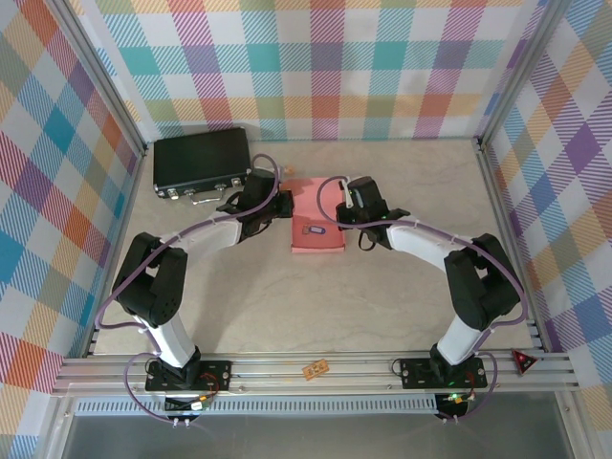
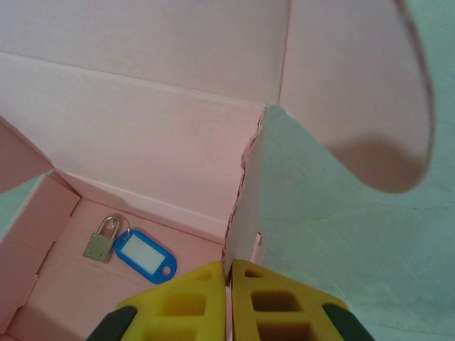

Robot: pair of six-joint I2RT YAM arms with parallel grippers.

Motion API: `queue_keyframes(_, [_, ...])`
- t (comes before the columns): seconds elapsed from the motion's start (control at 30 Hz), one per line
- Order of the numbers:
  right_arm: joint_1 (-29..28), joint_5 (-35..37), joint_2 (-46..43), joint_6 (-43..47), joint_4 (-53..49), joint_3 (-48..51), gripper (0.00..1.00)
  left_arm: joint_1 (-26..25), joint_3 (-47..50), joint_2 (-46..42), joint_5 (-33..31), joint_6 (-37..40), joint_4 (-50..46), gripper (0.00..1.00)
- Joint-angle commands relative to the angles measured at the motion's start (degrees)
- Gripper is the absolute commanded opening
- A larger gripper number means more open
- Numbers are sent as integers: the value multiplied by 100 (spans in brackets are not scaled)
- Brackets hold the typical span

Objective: Fold the paper box

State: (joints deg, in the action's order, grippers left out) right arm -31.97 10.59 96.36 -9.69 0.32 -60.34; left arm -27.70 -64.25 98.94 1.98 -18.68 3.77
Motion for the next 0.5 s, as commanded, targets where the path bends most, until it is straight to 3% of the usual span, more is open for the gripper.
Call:
queue_keyframes(0.0, [-142,-9,-4,-42,364,189,9,-121,240,-164,74,-66,203,5])
queue_keyframes(0.47, [-418,420,-279,-15,936,773,7,-295,689,-419,-142,-243,695,11])
